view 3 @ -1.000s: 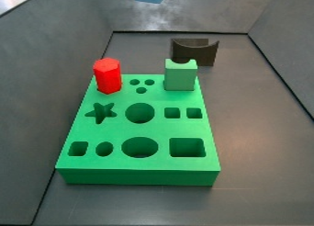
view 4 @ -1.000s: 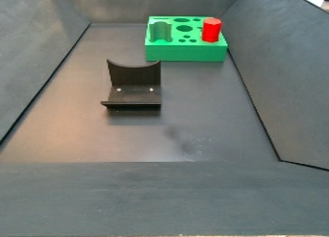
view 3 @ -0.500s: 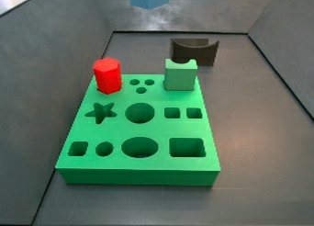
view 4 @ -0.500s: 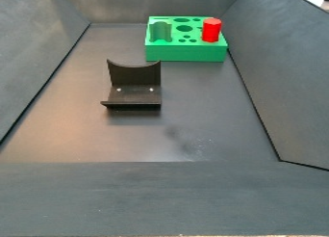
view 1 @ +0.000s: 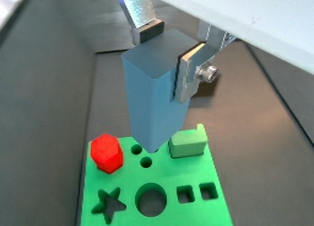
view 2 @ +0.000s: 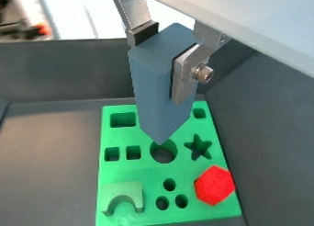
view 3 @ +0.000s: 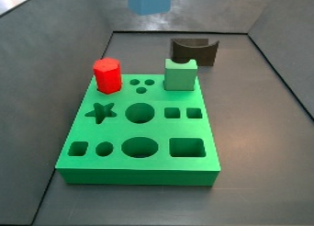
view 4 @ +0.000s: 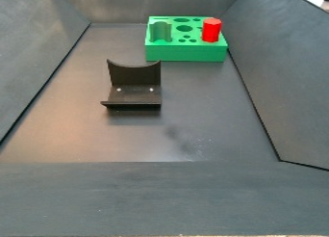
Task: Pick up the rectangle object. Move up. Move to above the board. Insert the rectangle object.
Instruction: Insert the rectangle object.
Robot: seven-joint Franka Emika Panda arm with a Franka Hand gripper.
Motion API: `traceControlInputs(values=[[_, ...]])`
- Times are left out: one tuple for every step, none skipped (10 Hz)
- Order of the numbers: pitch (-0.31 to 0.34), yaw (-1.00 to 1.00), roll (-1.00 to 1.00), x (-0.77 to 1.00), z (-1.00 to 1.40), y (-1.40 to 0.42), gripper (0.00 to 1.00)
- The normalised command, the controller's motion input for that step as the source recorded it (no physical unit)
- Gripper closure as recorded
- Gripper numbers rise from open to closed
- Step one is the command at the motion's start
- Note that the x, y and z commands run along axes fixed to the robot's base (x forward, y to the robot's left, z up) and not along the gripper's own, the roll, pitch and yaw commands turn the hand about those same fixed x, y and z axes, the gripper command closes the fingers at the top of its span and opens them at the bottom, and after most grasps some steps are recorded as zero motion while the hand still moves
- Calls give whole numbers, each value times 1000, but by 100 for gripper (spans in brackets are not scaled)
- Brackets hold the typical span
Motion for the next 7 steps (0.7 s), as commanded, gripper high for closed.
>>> traceControlInputs(values=[[-84, -1000, -50, 0, -111, 0, 100], [-84, -1000, -49, 0, -109, 0, 100], [-84, -1000, -49, 0, -114, 0, 100], [-84, -1000, -50, 0, -114, 0, 100], [-84, -1000, -49, 0, -111, 0, 100], [-83, -1000, -50, 0, -111, 0, 100], [-86, -1000, -50, 0, -114, 0, 100]])
